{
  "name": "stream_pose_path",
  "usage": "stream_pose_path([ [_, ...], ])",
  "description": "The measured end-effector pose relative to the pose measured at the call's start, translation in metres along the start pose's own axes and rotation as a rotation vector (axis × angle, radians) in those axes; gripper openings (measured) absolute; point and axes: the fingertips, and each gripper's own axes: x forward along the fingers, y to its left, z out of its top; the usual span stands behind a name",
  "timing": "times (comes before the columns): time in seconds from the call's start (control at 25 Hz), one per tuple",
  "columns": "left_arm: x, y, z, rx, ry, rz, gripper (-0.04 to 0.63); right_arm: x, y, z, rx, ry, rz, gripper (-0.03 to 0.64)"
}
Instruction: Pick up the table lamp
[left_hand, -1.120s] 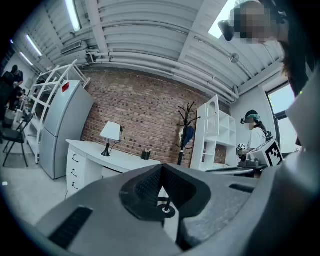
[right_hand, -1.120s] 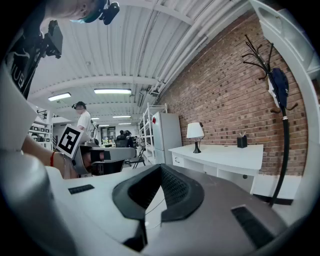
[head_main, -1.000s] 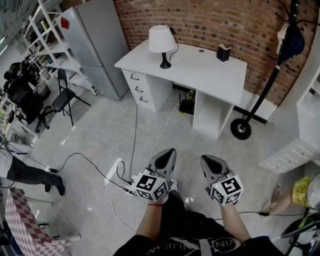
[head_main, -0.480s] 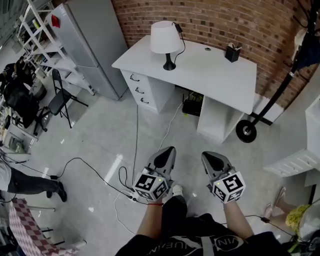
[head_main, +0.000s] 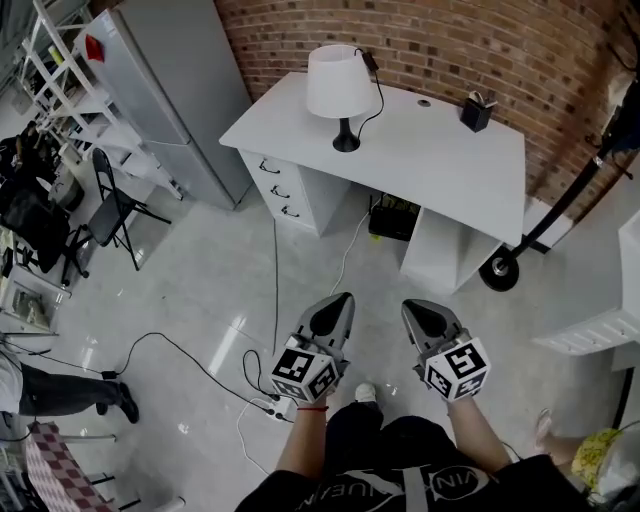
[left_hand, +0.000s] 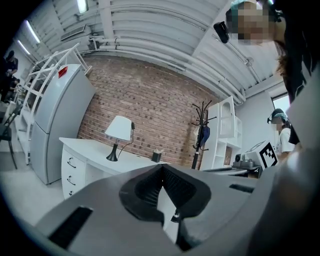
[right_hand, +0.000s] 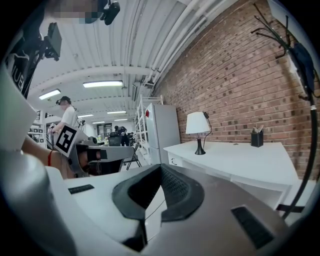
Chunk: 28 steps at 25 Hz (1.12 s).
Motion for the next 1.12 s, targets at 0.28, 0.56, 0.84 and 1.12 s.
stream_pose_path([
  [0.28, 0.012, 0.028, 0.008, 0.000, 0.003, -0.007, 0.006, 0.041, 0.008, 0.007, -0.013, 0.011, 0.025, 0.003],
  [0.56, 0.022, 0.054, -0.007, -0.076, 0.004, 0.033, 0.006, 0.063, -0.010, -0.009, 0.015, 0.057, 0.016, 0.003],
  [0.84, 0.055, 0.087, 0.014, -0.064, -0.019, 0.051, 0.005, 0.105, -0.035, 0.014, -0.012, 0.027, 0.025, 0.003],
  [1.12, 0.121, 0.113, 0.039, -0.036, -0.028, 0.017, 0.006, 0.152, -0.086, 0.045, -0.029, 0.007, 0.043, 0.003],
])
